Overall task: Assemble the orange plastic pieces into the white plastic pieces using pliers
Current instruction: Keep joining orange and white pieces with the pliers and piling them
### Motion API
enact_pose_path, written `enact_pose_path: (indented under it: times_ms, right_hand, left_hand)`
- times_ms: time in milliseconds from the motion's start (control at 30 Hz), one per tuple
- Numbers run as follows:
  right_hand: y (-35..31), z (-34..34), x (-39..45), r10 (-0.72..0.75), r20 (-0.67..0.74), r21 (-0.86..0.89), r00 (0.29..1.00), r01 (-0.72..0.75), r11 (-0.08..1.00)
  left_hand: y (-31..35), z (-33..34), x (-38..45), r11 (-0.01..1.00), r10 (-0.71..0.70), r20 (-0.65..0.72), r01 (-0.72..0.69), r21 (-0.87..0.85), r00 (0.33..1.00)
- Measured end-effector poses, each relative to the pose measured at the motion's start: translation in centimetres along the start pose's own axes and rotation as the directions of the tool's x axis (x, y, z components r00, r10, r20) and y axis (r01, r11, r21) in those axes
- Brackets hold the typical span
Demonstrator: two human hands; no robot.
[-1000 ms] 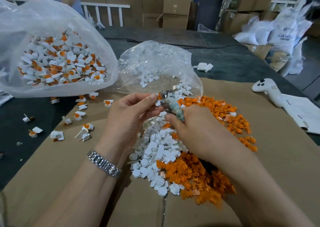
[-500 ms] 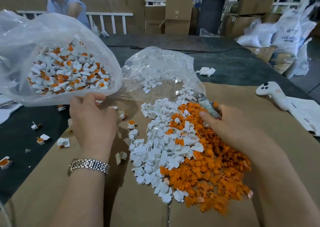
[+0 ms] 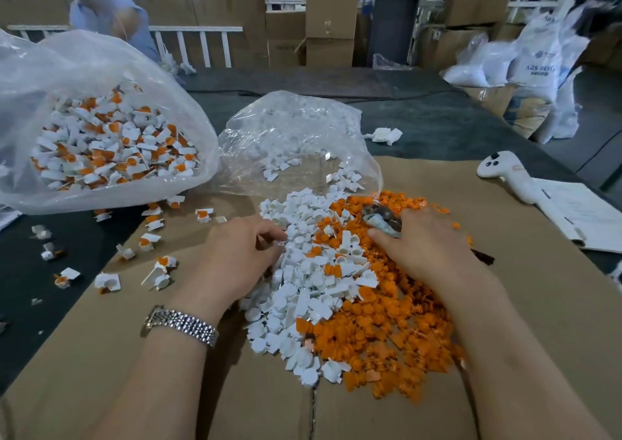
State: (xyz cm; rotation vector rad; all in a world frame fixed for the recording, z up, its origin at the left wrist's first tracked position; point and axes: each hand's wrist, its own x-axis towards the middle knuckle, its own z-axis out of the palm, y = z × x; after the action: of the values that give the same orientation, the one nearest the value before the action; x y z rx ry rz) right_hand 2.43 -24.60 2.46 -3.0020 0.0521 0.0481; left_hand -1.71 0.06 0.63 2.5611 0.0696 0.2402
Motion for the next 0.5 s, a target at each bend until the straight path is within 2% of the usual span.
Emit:
enact_pose_path:
  times_ms: [67,167,267,333,400,500]
  right_hand:
    - [0.0,0.0,0.0,-0.004,0.025,0.012,1.0,0.004,1.0]
    - [0.1,-0.1,-0.2,-0.034,0.065,0.093,0.997,0.028,0.995]
    - [0.3,-1.4,-0.7,-0.122,-0.017,0.188,0.992,0.123,0.975]
    - [0.5,-2.4,-1.1,-0.254,-0.024,0.224,0.967,0.253,0.941]
    - [0.8,-3.1,-1.7,-0.376,0.091,0.214,0.922,0.35,0.912]
    - [0.7,-3.0,-2.3,-0.411,0.206,0.129,0.888,0.392,0.911]
  left_hand:
    - [0.1,0.1,0.0,1.0,-0.011,-0.015,0.011,-0.011,1.0]
    - [0.1,-0.2,0.1,0.99,-0.07,-0.072,0.061,-0.125,0.995]
    - [0.2,-0.4,0.1,0.912,-0.137,-0.123,0.077,-0.404,0.983]
    - [0.5,-0.5,-0.1,0.829,-0.169,-0.102,0.086,-0.553,0.98]
    - [0.7,-0.5,-0.2,0.794,-0.178,-0.064,0.105,-0.599,0.982]
    - [0.7,-0.3,0.0,0.762,-0.201,-0.018,0.144,-0.632,0.979]
